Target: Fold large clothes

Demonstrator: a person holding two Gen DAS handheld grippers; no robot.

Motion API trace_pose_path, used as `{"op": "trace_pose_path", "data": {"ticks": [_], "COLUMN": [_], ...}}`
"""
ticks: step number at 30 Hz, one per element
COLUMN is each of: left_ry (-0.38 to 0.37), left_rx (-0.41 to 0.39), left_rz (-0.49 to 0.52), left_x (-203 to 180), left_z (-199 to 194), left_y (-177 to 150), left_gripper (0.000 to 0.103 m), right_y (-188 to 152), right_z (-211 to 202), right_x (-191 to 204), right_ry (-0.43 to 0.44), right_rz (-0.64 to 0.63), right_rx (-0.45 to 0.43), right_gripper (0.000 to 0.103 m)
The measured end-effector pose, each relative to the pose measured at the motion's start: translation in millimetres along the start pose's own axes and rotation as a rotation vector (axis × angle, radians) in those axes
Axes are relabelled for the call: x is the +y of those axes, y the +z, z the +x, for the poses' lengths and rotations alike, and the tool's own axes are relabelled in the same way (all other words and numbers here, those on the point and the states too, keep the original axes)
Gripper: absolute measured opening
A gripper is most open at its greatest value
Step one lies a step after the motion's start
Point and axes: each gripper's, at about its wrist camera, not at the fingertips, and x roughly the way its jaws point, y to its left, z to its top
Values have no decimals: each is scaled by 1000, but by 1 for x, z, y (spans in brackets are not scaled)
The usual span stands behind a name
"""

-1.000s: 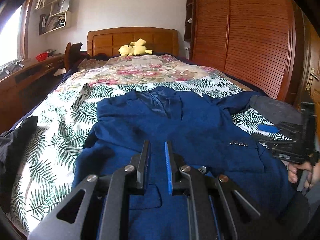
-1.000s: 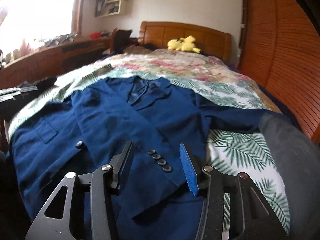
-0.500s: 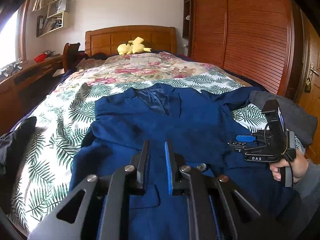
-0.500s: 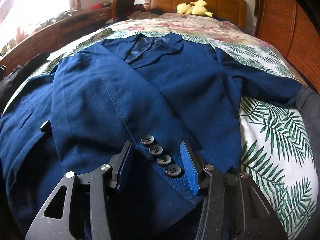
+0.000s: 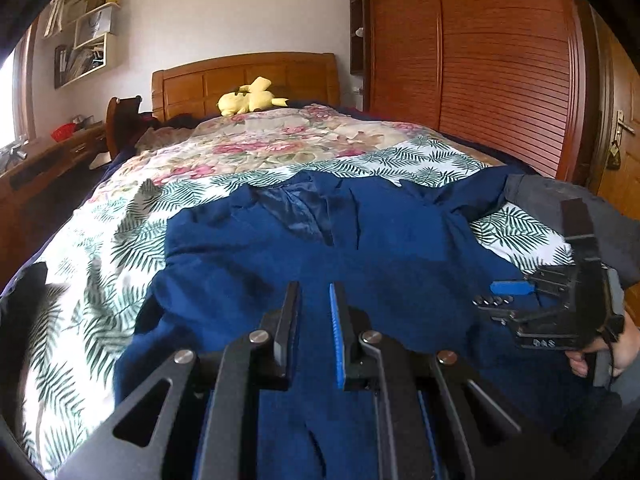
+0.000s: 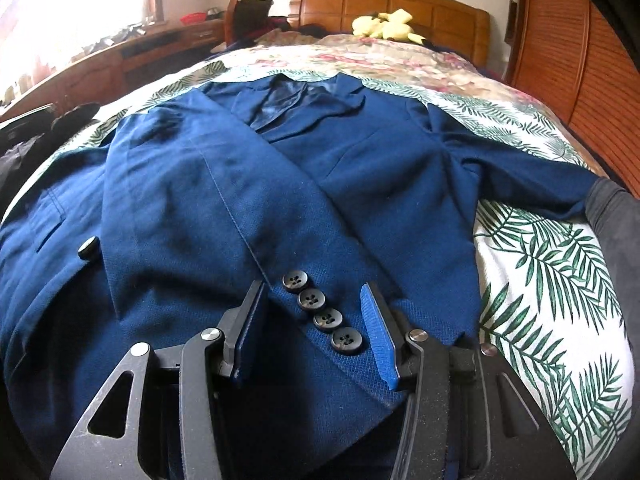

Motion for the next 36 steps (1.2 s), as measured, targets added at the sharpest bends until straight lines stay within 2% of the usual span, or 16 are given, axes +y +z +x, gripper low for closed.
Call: {"op": "trace_pose_path", "data": {"ticks": [10,19,21,22,24,27,32,36], "left_ry": [-37,-35,-38,-39,-38,-38,-35,-35], "left_rx": [9,-20,-18,-18,-22,-31,-38,-38], "left_rz": [-29,-45,-50,-53,-55,-51,-44,-42], "left_x": [4,6,7,8,8,7,6,7], "left_z": [40,41,42,42,40,39,38,38], "left_y": [-7,-14,-15,-15,-15,-15,-15,-15], "left_gripper": [10,11,11,11,11,11,11,11], "right_y": [1,8,15,19,28,43,57,58], "right_z": [1,-22,-35,-40,-49,-51,-30,-7], "right_x": [-2,-14,-22,-26,-38,-60,-105,-142], "right_ry": [7,37,16,6,-18,-75,-157,-195], "right_rz": [7,53,57,60,65,57,88,165], "right_rx": [0,-43,-69,-81,-106,-109,-68,-20], "right_gripper": [49,50,50,53,64,70,73,73]}}
